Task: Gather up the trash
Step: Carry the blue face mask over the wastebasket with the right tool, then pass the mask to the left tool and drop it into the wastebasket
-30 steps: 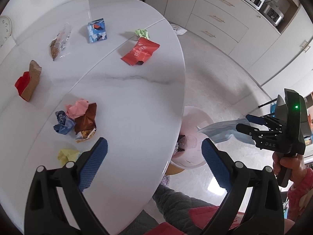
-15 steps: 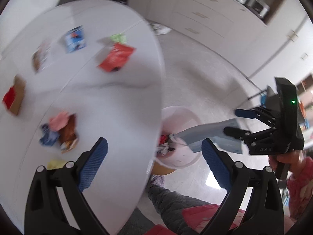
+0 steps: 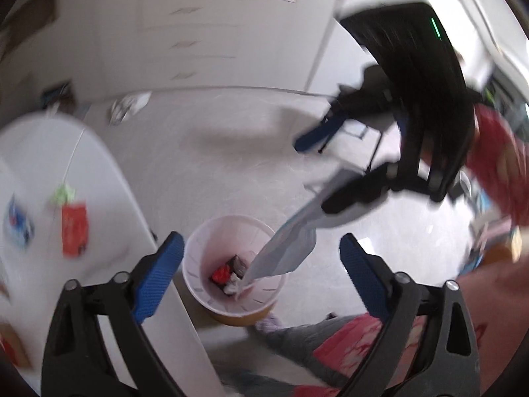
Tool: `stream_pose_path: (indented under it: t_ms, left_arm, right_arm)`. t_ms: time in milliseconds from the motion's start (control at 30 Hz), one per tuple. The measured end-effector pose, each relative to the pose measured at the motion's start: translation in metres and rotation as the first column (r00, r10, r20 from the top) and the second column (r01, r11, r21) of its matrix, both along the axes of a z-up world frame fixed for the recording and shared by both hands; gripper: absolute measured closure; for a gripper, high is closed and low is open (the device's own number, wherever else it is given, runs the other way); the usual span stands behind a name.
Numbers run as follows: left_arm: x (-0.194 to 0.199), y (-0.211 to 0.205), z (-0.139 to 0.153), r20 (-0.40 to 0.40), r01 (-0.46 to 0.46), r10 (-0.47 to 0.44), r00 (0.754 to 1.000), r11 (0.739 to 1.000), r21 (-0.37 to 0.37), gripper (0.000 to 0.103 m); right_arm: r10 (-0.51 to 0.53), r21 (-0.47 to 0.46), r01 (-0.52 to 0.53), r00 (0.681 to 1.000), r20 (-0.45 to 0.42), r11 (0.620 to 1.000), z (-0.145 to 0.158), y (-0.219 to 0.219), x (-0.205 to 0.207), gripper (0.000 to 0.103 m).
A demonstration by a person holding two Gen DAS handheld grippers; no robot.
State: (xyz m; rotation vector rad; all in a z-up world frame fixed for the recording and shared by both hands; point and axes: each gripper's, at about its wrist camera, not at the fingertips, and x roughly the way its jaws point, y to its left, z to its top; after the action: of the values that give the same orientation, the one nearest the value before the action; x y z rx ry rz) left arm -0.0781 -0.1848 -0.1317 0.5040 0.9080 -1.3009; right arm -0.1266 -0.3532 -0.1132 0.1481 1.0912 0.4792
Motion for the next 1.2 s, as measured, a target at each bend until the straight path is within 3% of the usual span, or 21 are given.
stream_pose_path:
  t_ms: [33,133,200,267,333,500,667,733,767,800,900,1033,1133,1200]
  left_arm:
    - [-0.004,-0.006,0.000,0.024,0.033,-0.033,0.999,0.999,0.007,0.024]
    - [-0.008,-0.024,-0.006,0.043,0.092,-0.093,0.995,0.995,0.023,0.046]
    - [-0.005,-0.036,-0.012,0.020,0.106,-0.107,0.994,0.994,0.034,0.075]
    - [-0.006,-0.042,-0.016,0.040,0.107,-0.109,0.993,0.994,0.035,0.087]
    - [-0.004,-0.048,-0.023,0.047,0.087,-0.090,0.995,0.995,0.055,0.092]
    - [0.022,-0.057,-0.058,-0.021,-0.048,0.051,0.998,0.992,0.120,0.097]
    - [0.043,-0.073,-0.102,-0.148,-0.104,0.137,0.979,0.971,0.214,0.095]
    - [0.043,-0.078,-0.113,-0.187,-0.106,0.154,0.970,0.964,0.243,0.076]
    - [0.042,-0.078,-0.115,-0.199,-0.114,0.166,0.966,0.962,0.249,0.054]
    - [0.040,-0.077,-0.116,-0.204,-0.122,0.174,0.963,0.962,0.245,0.040]
    - [0.032,-0.076,-0.116,-0.209,-0.127,0.177,0.962,0.964,0.233,0.032]
    - [0.027,-0.071,-0.116,-0.210,-0.155,0.210,0.955,0.955,0.252,0.029]
    - [0.033,-0.059,-0.101,-0.200,-0.217,0.271,0.941,0.942,0.256,0.028]
    - [0.035,-0.041,-0.083,-0.179,-0.278,0.323,0.929,0.931,0.237,0.022]
  right_arm:
    - [0.011,0.007,-0.011,1.000,0.005,1.000,0.006,-0.002,0.001,0.022]
    - [0.038,0.023,-0.038,0.999,0.015,0.999,0.016,-0.005,0.003,0.022]
    - [0.040,0.022,-0.041,0.999,0.020,0.999,0.017,-0.007,0.005,0.022]
    - [0.025,0.023,-0.026,0.999,0.020,0.999,0.016,-0.012,0.007,0.022]
    - [0.004,0.017,-0.004,1.000,0.011,1.000,0.011,-0.015,0.007,0.022]
    - [-0.071,0.029,0.072,0.997,-0.024,0.997,-0.006,-0.035,0.004,0.022]
    - [-0.144,0.063,0.148,0.987,-0.071,0.987,-0.027,-0.053,-0.001,0.022]
    - [-0.164,0.070,0.170,0.983,-0.088,0.983,-0.035,-0.058,-0.002,0.022]
    - [-0.172,0.077,0.180,0.980,-0.097,0.981,-0.040,-0.060,-0.003,0.022]
    - [-0.179,0.082,0.187,0.979,-0.102,0.979,-0.043,-0.060,-0.004,0.022]
    - [-0.194,0.089,0.206,0.974,-0.119,0.975,-0.053,-0.062,-0.007,0.022]
    - [-0.218,0.087,0.231,0.966,-0.136,0.969,-0.063,-0.063,-0.007,0.022]
    - [-0.239,0.084,0.250,0.962,-0.130,0.965,-0.061,-0.062,-0.009,0.022]
    - [-0.259,0.066,0.268,0.959,-0.119,0.961,-0.056,-0.060,-0.010,0.022]
